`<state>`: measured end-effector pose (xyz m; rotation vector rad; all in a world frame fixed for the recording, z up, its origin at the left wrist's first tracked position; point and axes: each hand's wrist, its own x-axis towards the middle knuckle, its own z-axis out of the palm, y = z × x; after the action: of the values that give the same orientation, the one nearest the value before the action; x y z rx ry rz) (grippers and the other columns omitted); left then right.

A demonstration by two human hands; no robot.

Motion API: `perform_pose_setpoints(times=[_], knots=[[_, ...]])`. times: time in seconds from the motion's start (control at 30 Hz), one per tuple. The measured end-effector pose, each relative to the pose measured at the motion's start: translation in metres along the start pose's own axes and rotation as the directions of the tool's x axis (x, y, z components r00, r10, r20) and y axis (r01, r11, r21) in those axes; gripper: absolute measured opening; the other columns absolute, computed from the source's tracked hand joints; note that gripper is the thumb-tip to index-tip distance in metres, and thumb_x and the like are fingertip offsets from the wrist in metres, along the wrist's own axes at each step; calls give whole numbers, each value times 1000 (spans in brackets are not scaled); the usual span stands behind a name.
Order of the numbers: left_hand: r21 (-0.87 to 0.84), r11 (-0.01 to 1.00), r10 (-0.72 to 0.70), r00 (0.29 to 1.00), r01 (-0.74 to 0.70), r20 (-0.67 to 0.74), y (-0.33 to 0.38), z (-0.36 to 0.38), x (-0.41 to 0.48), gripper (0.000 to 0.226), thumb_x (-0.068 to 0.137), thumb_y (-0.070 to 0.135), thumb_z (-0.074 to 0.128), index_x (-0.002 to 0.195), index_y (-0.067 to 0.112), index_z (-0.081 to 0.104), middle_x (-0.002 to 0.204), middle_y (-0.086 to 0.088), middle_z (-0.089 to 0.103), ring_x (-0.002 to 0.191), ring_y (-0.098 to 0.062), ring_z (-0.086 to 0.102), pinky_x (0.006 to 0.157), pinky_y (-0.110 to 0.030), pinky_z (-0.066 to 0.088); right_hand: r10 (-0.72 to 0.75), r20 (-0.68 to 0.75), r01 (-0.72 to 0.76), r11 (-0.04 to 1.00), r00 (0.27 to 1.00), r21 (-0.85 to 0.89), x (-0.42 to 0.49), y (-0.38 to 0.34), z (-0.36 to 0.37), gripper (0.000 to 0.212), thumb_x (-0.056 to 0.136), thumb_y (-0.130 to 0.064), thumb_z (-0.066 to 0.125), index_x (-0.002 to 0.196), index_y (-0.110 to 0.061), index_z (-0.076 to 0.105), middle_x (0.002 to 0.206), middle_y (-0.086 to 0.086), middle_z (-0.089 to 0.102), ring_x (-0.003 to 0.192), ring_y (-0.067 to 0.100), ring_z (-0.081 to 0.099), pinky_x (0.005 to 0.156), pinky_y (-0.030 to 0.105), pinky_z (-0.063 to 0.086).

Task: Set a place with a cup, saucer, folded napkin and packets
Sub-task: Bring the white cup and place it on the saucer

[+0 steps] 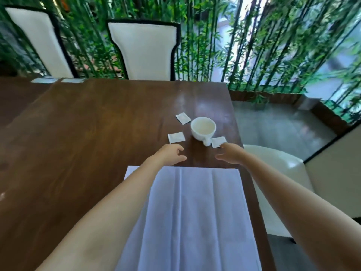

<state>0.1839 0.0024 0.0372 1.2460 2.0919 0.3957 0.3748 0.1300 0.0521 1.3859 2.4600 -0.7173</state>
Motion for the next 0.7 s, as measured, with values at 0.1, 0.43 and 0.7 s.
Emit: perform_pose_setpoints(times=[0.1, 0.43, 0.7], knots=[[51, 998, 35, 999, -36, 15, -6, 3, 40, 60, 85, 36, 62, 137, 15, 42, 138, -9, 50, 124, -23, 49, 98, -30, 39, 34, -34, -31, 997, 999, 68, 23, 6, 7, 61, 84, -34, 62, 134, -5, 41, 135, 15, 53, 121, 33, 51, 92, 35, 42], [-109, 987, 114, 991, -121, -66, -16, 11, 138, 106, 67, 41, 79, 148, 17, 16, 156, -6, 23, 141, -24, 24, 111, -39, 25, -49, -173, 97, 956, 984, 278, 75, 0, 32, 79, 76, -34, 73, 139, -10, 32, 133, 11, 52, 119, 26, 50, 97, 36, 43], [-382, 889, 259, 965, -251, -31, -13, 16, 166, 111, 61, 34, 85, 147, 24, 15, 151, 3, 31, 138, -16, 31, 113, -39, 31, -29, -338, 157, 920, 941, 358, 82, -1, 44, 53, 80, -33, 68, 124, -8, 50, 112, 9, 61, 98, 22, 58, 81, 33, 49]])
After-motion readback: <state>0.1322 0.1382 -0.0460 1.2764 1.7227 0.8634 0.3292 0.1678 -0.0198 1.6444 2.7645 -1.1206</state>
